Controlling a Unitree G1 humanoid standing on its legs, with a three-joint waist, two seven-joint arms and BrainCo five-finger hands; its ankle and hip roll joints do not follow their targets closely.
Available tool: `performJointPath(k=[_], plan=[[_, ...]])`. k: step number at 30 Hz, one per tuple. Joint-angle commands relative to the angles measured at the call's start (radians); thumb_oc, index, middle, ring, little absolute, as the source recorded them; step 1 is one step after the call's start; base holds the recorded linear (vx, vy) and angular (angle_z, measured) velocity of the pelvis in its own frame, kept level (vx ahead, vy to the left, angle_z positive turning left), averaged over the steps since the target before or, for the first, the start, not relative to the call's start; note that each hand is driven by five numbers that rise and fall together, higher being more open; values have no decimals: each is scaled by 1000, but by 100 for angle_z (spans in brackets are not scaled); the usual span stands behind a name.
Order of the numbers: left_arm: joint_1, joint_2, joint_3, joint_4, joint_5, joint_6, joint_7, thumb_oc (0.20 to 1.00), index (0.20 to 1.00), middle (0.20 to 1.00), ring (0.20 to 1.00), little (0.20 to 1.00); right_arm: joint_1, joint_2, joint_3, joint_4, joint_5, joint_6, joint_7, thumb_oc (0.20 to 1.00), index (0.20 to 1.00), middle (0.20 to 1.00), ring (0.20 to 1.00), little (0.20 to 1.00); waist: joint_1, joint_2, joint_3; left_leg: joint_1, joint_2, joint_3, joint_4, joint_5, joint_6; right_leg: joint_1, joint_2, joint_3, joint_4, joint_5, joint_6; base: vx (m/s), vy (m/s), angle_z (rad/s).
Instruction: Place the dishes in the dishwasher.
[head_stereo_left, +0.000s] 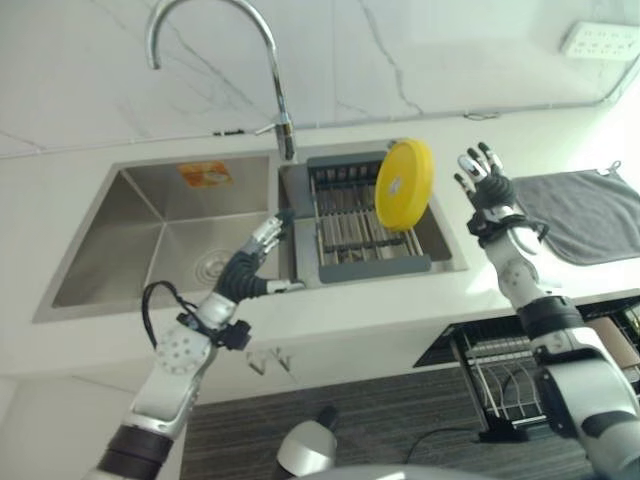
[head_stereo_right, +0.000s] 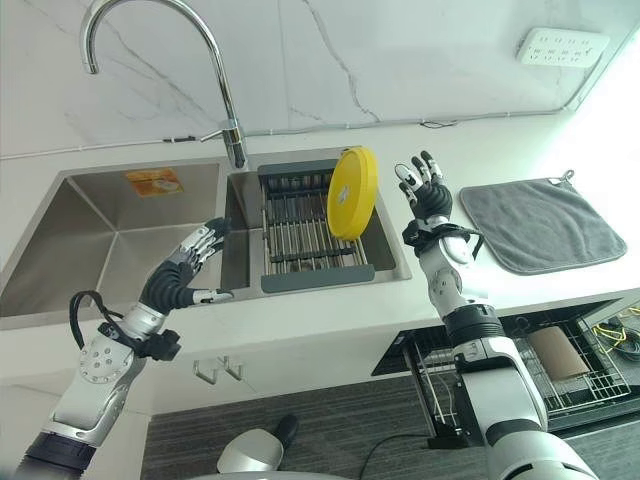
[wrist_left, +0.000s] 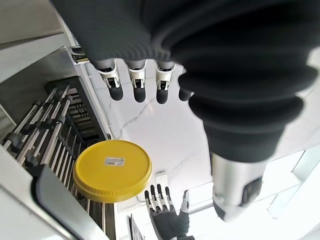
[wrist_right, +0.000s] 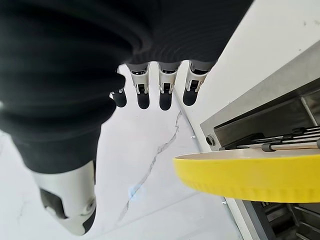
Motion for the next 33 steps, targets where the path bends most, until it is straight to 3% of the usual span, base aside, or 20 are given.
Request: performJointPath(k=[1,7,33], plan=[[-35,31,-28,-50,-39,-24,-9,1000,1000,1000,1000,1000,-50,-50,29,-54,30,-65,14,1000,1000,1000,1000,1000,26,19,-58,30,18,-58,2,-112,-23,-23,-12,23,36,-29,6,19,4,3],[-27,20,-28,-43,-52,-6,-7,1000,1000,1000,1000,1000,-31,-27,56,-78,16,-39,28,1000,1000,1000,1000,1000,26,20,-51,31,21,-56,3,-111,-24,-20,-13,25,36,-29,7,4,0,1],[-51,18,-32,-61,-24,4,-9,1000,1000,1000,1000,1000,-30,16,92,-53,-26,-38,24,1000,1000,1000,1000,1000,26,27,-20,8,28,-62,9,-101,-28,-39,-20,38,47,-28,14,0,0,0]])
